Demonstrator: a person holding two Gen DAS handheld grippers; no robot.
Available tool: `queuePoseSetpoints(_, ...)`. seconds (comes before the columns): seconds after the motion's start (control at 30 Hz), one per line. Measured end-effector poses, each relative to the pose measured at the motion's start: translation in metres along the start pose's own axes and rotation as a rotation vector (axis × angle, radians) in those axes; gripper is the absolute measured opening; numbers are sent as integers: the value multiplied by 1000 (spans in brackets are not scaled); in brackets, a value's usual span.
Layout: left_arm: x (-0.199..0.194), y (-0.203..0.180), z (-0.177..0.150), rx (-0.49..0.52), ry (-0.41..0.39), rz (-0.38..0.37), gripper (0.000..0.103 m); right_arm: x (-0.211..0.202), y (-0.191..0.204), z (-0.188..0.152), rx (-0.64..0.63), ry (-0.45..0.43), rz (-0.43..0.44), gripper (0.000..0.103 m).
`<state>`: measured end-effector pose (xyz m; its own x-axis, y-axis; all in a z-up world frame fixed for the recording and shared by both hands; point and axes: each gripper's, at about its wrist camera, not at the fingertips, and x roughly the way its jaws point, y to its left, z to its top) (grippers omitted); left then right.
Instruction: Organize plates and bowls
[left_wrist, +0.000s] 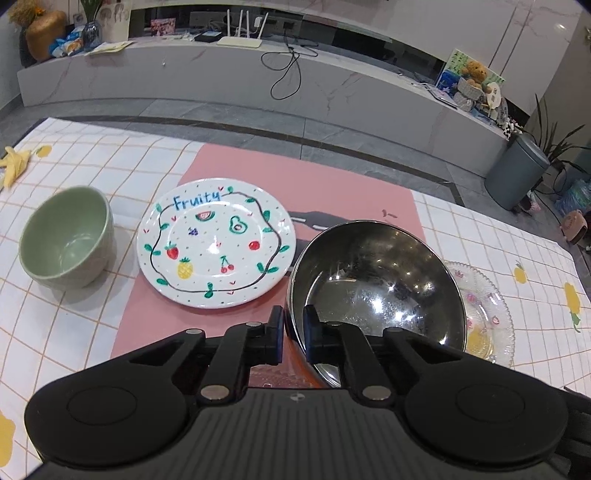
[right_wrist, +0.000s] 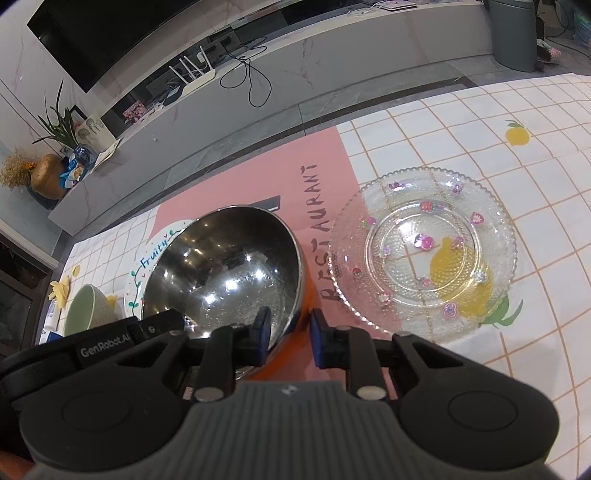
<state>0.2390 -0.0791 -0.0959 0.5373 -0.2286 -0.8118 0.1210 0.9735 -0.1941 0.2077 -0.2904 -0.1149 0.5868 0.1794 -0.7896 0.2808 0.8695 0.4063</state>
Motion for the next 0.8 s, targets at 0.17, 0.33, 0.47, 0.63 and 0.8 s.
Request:
queuePoseSetpoints(0.17, -20, -3, 1, 13, -23, -15, 11, -19, 4, 1, -8, -19, 4, 20)
queuePoseSetpoints(0.33, -48, -2, -2, -5, -44, -25, 11, -48, 9, -2, -17, -35, 27, 20)
queuePoseSetpoints(0.47, -79, -1, -7, -9, -72, -14, 11, -75, 19, -9, -38, -48, 51, 20)
queuePoseSetpoints(0.63, -123, 3, -17, -15, -123, -15, 11, -113, 32, -25, -59, -65, 84, 20)
queuePoseSetpoints(0.8, -159, 11, -32, -27, -151, -26, 12, -146, 40, -46, -63, -62, 119, 19)
